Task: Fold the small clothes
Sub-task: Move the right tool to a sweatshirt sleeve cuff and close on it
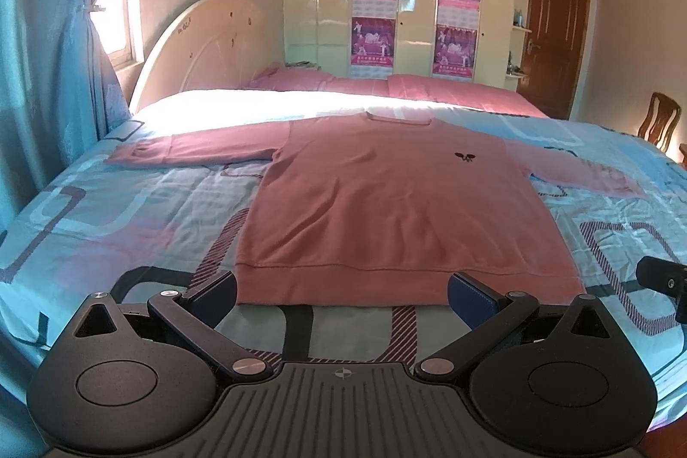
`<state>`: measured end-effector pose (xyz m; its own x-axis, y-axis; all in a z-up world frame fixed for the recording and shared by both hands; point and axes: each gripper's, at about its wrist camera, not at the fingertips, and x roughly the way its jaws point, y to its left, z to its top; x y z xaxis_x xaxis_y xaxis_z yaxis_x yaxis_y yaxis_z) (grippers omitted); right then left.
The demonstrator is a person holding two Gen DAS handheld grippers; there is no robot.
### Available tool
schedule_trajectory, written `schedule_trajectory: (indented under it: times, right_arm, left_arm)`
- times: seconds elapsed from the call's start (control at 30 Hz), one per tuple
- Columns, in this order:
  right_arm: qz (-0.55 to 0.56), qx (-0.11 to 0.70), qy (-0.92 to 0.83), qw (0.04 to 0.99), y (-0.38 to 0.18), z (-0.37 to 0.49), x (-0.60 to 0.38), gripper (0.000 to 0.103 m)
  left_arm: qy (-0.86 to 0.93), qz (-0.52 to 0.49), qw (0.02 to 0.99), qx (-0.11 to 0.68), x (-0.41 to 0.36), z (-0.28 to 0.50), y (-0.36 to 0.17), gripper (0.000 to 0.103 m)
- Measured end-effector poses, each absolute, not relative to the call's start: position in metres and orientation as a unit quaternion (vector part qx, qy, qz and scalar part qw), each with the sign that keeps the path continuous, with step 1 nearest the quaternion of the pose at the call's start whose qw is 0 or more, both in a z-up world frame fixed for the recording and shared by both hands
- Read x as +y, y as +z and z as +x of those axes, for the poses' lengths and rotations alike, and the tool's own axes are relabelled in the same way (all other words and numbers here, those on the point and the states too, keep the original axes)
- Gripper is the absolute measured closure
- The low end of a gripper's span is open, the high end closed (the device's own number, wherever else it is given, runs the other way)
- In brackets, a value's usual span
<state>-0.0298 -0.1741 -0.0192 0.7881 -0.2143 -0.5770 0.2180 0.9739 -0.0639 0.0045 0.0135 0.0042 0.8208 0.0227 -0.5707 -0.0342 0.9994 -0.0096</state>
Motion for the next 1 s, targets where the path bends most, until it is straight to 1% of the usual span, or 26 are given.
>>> schedule_trajectory:
  times: [0.3, 0.47, 0.57, 0.63, 0.73, 1.0]
  right_arm:
    - [0.01, 0.304, -0.139, 0.942, -0.024, -0.011, -0.19, 0.0]
    - [0.022, 0.297, -0.153, 0.942, -0.027, 0.006, -0.201, 0.001]
    - [0.041, 0.292, -0.161, 0.942, -0.03, 0.019, -0.21, 0.006]
    - [0.053, 0.296, -0.166, 0.939, -0.033, 0.031, -0.217, 0.014]
    - [0.068, 0.301, -0.175, 0.935, -0.039, 0.053, -0.227, 0.02]
    - [0.073, 0.294, -0.197, 0.932, -0.039, 0.112, -0.234, 0.021]
  left_arm:
    - [0.003, -0.031, 0.953, 0.302, 0.016, 0.03, -0.002, 0.0]
    - [-0.02, -0.051, 0.95, 0.308, 0.021, 0.06, -0.005, 0.0]
    - [-0.007, -0.035, 0.954, 0.298, 0.018, 0.078, -0.007, 0.0]
    - [-0.011, -0.024, 0.953, 0.3, 0.017, 0.096, -0.009, 0.0]
    - [-0.019, -0.038, 0.953, 0.301, 0.021, 0.121, -0.014, 0.0]
    - [-0.018, -0.049, 0.96, 0.275, 0.033, 0.189, -0.018, 0.0]
